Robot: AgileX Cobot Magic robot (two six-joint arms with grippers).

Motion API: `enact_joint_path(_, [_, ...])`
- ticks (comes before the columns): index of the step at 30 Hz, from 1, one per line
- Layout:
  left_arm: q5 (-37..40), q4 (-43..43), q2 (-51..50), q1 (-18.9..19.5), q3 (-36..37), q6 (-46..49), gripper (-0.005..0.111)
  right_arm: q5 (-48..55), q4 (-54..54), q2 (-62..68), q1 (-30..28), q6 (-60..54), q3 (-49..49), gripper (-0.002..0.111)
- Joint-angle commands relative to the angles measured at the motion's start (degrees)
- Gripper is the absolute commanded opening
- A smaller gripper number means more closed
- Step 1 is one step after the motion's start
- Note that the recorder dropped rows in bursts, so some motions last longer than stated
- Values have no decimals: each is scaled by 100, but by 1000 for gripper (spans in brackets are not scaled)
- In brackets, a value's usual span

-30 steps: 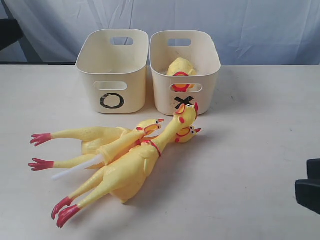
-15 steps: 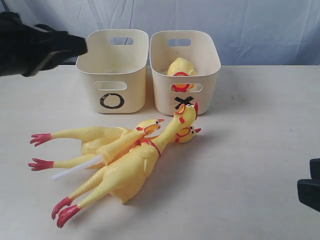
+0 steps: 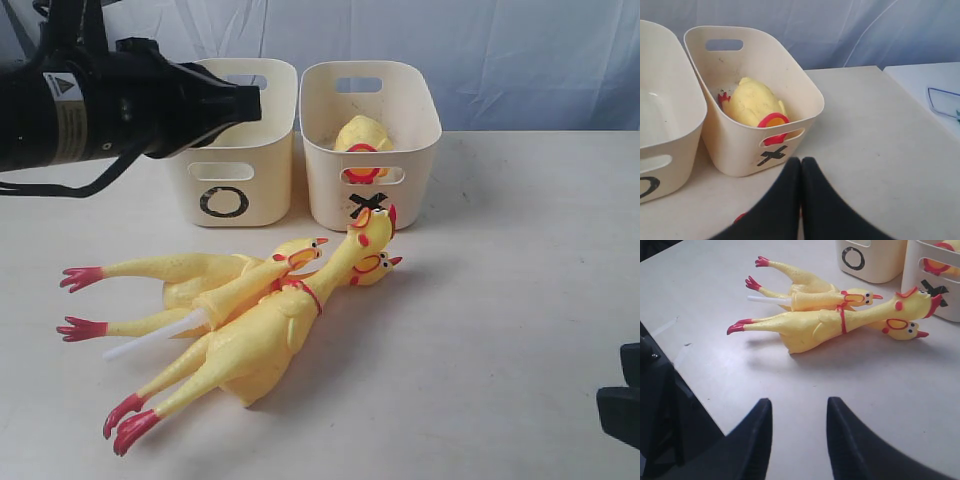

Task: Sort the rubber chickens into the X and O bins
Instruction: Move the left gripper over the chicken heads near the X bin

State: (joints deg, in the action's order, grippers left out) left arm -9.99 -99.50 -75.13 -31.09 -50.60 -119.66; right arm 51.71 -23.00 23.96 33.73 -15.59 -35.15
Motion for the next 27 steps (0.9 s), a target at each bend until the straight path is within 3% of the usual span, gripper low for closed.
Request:
enact_joint_path(1, [28, -44, -102, -57, -83, -10, 0, 17, 9, -37, 6, -14, 31, 35])
enact_joint_path(16, [-329, -44, -113, -57, -169, -1, 0, -39, 9, -37, 6, -14, 31, 35])
enact_joint_path(19, [-417, 84, -122, -57, -169, 382, 0, -38, 9, -37, 6, 4, 31, 35])
enact_joint_path(27, [-148, 3654, -401, -391, -143, 3675, 0, -38, 9, -37, 6, 4, 31, 35])
